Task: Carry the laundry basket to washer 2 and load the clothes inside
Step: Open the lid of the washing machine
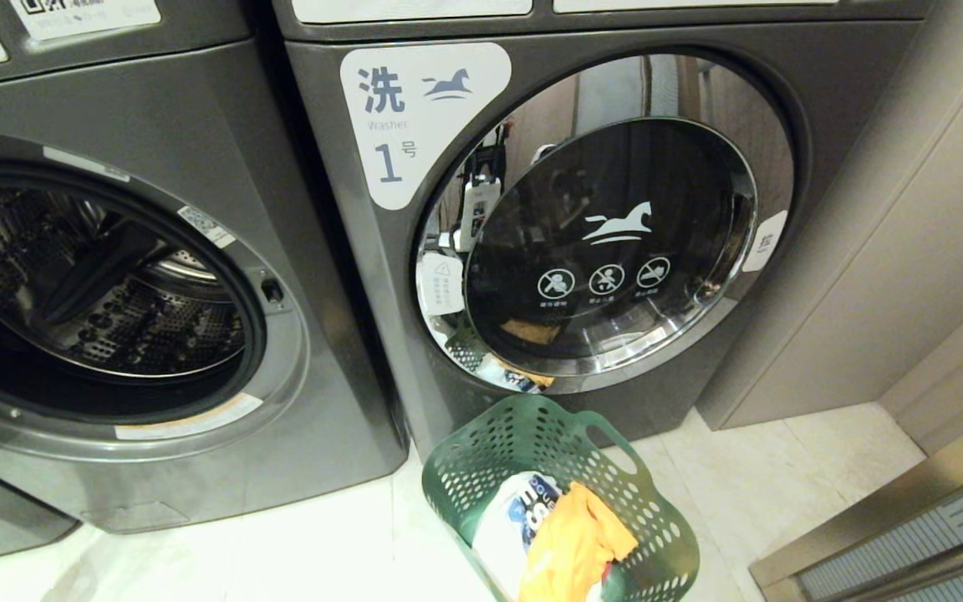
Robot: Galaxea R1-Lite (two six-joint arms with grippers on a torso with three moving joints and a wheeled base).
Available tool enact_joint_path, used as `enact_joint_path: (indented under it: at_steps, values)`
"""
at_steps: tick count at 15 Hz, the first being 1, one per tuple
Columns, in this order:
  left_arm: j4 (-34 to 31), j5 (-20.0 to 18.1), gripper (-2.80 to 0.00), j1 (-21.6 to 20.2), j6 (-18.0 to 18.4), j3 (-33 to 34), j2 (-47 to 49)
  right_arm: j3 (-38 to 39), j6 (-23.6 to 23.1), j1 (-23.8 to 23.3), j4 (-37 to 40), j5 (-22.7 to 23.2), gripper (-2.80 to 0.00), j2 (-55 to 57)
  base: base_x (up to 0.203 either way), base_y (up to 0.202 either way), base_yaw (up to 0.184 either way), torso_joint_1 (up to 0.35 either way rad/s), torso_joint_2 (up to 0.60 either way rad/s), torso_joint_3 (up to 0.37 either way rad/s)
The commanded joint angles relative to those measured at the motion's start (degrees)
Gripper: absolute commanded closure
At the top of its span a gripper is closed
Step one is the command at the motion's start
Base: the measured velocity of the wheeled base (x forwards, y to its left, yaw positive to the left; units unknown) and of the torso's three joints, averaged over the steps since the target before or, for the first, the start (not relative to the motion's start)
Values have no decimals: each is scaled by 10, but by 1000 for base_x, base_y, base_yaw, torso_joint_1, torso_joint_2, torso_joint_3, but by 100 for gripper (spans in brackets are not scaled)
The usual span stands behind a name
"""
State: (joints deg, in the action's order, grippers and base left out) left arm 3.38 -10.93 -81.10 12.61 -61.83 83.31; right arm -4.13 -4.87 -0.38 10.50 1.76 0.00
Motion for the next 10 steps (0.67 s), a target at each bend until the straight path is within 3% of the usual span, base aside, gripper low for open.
enact_joint_path:
  at_steps: [1,3,5,7,10]
  values:
    - [-2,-36,0,62,-8,33,-70,0,5,0,1,0,0,1,0,0,0,0,0,0]
    - [-3,-39,0,168,-17,72,-119,-1,9,-1,1,0,0,1,0,0,0,0,0,0]
    - [-1,1,0,310,-25,118,-160,-1,10,-1,1,-1,0,1,0,0,0,0,0,0]
    - [2,84,0,468,-43,160,-191,-1,10,0,1,0,0,1,0,0,0,0,0,0]
    - [6,259,0,704,-84,223,-235,-1,10,0,1,-1,0,1,0,0,0,0,0,0]
